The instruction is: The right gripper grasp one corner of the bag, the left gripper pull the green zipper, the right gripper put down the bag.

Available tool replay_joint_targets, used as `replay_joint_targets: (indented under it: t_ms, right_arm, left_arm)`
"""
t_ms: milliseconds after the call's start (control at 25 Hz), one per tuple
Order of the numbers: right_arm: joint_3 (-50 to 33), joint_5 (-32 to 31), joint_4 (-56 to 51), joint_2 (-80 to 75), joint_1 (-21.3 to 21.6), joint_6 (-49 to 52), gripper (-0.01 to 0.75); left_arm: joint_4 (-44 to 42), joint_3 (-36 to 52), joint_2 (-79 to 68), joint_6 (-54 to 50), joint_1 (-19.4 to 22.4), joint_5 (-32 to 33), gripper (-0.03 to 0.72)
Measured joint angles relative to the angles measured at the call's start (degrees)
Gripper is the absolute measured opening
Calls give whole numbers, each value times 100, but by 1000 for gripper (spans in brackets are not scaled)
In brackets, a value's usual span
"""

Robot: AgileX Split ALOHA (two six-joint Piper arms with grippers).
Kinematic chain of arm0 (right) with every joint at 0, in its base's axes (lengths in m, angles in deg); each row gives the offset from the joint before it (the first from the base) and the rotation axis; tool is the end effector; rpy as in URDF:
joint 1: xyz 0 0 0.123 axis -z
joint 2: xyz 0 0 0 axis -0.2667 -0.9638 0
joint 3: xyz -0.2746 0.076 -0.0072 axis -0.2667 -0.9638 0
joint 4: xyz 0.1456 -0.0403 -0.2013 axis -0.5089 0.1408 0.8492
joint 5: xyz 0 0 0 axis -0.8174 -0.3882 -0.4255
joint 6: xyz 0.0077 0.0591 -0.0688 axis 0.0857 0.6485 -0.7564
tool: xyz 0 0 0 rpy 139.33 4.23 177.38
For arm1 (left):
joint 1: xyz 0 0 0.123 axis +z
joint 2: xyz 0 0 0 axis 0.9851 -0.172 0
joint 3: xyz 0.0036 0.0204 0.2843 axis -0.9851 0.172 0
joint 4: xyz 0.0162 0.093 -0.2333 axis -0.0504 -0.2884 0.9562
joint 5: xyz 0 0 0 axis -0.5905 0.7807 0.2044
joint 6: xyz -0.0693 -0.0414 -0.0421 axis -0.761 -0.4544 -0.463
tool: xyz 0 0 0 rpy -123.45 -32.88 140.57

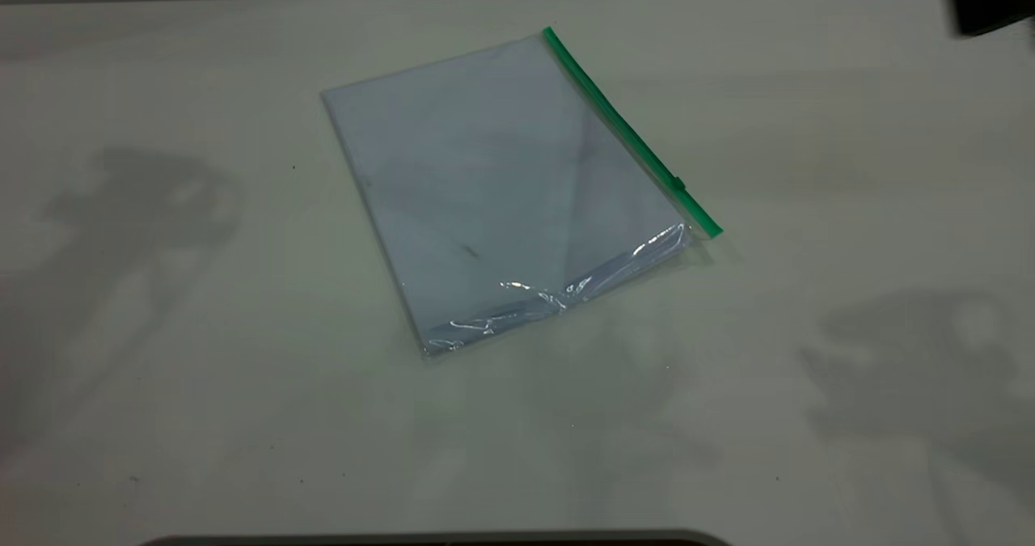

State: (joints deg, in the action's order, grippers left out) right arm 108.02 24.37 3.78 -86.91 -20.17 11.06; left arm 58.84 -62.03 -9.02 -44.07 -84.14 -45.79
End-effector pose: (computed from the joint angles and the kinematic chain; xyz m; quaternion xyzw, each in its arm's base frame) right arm 0.2335 0.0533 0.2030 -0.0829 0.9388 0.1960 0.2710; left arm 0.3675 -0.0369 0.2688 0.1241 0.9224 -0.0413 0.3634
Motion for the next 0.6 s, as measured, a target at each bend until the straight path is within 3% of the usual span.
replay_joint_targets:
  t_ms: [240,400,600]
  right_arm:
    - [11,210,-2719,-1756,0,-2906,570]
    - [72,-69,-4685,-2839,0,-4889,570]
    - [386,-432,-5184,-3902,0,-5416,570]
  left_arm:
    - [584,-43,-587,565,-181,-39,588]
    - [610,-43,-765,605,-181,-80,588]
    - [617,-62,-778,617,-181,-243,588]
